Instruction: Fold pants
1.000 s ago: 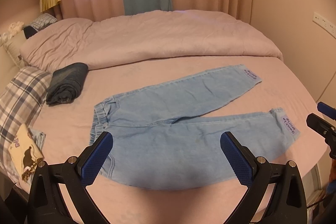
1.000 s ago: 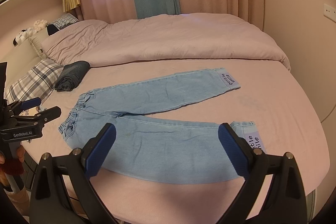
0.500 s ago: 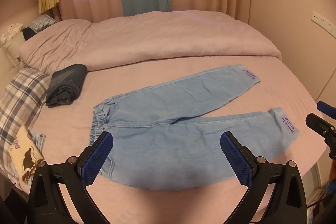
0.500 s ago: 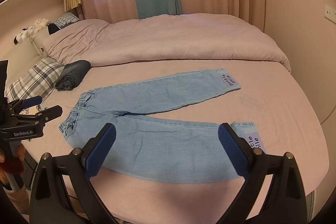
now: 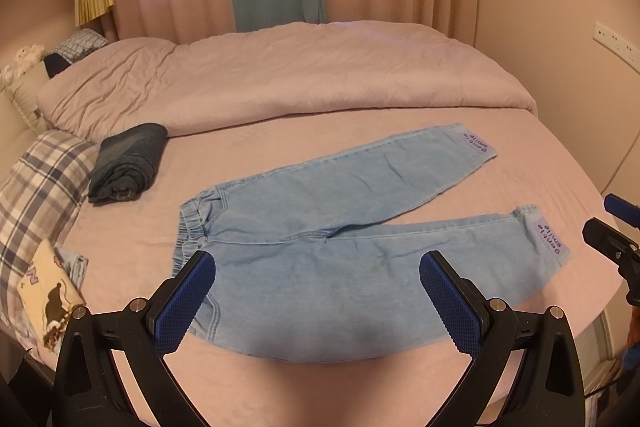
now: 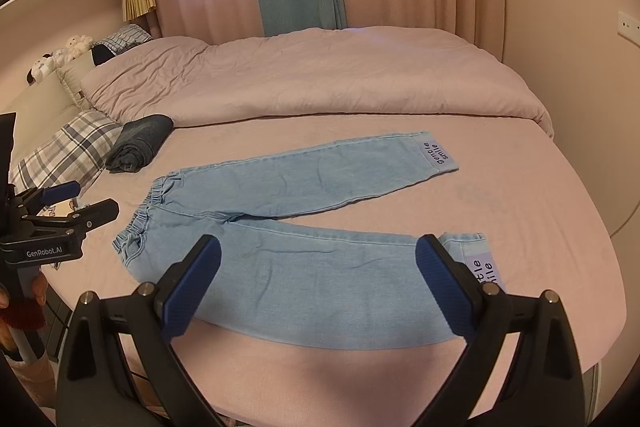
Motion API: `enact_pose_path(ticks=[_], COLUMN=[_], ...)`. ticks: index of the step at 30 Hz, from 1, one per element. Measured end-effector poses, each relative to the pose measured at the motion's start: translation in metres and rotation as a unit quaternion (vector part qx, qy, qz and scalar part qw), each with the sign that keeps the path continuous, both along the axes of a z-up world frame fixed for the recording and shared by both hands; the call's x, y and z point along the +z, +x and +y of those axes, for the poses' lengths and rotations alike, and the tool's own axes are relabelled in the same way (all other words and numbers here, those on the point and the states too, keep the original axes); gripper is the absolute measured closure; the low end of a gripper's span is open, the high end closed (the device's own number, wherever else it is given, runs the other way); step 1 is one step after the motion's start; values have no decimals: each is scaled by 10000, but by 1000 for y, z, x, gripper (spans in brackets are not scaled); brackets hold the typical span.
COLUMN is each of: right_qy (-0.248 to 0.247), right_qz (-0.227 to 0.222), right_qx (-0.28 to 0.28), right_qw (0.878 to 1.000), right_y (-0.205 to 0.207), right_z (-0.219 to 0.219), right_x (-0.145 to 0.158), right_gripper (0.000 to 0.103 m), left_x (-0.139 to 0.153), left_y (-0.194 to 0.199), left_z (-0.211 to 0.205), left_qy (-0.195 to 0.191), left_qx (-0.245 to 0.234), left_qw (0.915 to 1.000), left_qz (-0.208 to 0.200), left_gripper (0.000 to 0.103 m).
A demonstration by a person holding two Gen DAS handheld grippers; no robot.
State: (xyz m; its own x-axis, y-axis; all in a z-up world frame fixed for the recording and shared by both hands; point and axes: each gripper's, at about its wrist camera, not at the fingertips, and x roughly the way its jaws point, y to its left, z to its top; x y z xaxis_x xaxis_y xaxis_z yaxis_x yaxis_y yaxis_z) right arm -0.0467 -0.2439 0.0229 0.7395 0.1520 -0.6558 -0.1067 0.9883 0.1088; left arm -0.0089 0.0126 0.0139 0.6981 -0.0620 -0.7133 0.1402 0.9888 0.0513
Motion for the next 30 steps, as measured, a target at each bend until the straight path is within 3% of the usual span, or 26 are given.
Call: enact_pose_path(ticks=[24, 30], right_qy=[14, 5], right_qz=[-2, 25], right_qx=[-15, -15], right_qw=[10000, 10000], right_y=[-1, -1], right_z=[-2, -3], right_x=[0, -1], right_gripper=[4, 4], left_x=[2, 1], left_y=[-1, 0], left_z=[0, 6], left_qy=[-3, -307], left_qx=[-3, -58], left_qw=[10000, 9995], left_qz=[-16, 36], left_gripper=[1, 1])
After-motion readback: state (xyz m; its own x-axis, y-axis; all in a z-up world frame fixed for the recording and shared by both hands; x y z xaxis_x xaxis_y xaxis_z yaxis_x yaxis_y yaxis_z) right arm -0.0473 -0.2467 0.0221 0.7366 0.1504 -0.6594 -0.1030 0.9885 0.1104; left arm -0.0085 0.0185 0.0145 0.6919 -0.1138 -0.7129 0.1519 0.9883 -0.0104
